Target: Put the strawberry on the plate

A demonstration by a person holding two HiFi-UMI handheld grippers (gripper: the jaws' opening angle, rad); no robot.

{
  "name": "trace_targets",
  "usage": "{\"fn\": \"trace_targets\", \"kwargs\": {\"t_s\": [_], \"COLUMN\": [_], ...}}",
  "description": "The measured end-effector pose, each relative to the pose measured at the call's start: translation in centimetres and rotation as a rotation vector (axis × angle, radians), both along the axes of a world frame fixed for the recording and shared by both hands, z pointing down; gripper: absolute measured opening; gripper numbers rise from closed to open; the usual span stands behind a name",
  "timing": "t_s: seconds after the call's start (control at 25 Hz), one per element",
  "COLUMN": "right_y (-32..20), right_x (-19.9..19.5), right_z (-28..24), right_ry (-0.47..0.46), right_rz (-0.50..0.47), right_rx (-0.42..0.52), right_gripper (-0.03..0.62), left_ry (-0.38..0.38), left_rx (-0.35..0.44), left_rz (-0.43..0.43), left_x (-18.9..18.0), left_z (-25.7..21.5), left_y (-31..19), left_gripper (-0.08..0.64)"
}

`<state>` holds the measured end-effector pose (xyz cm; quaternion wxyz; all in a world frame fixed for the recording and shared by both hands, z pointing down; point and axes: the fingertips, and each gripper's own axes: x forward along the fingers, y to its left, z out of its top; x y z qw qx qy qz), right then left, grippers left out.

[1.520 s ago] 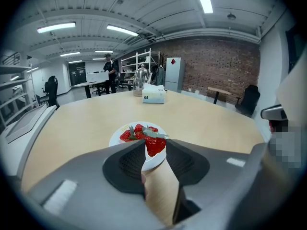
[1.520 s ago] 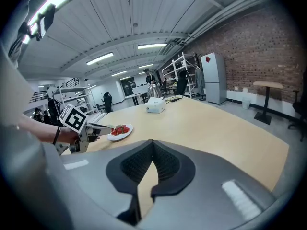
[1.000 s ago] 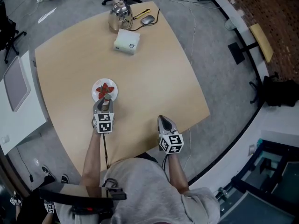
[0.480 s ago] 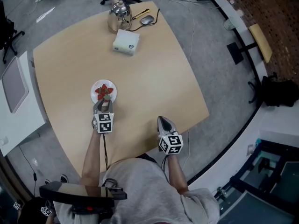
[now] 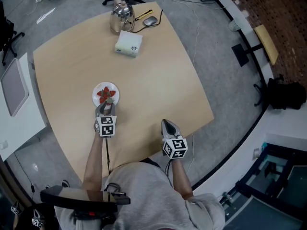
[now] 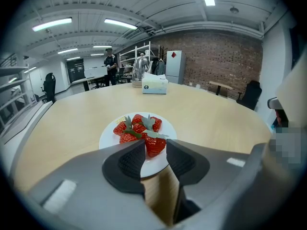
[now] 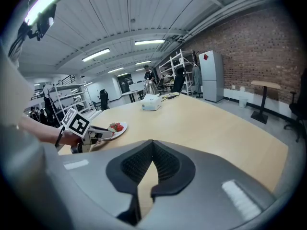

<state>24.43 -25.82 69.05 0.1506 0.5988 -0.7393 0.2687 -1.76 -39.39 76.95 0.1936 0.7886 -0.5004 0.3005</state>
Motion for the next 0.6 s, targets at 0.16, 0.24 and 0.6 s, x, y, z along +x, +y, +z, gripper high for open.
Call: {"fn": "trace_targets", "kwargs": {"t_s": [0.16,0.24,0.6], "right_y": [0.23,0.4,0.74], "right_x": [-0.08,-0.18,0.2], "right_z": [-0.05,-0.14,-0.84], "right_ry": [0.0,0.0,0.005], "right_rz": [0.002,0.002,0.018], "right_rx": [0.003,0.005,0.025], "right_gripper": [0.006,0.006,0.006], "left_ry": [-0.019,-0.024,-0.037], "left_rx": [0.008,0.009,0.025], "left_rz": [0.004,0.009,0.029], "left_x": [-0.14,-0.15,0.47], "left_z": [-0.38,-0.4,-1.1], "left_y": [-0.01,0.06,0.1], "left_gripper": [0.161,0.161,0.172]}}
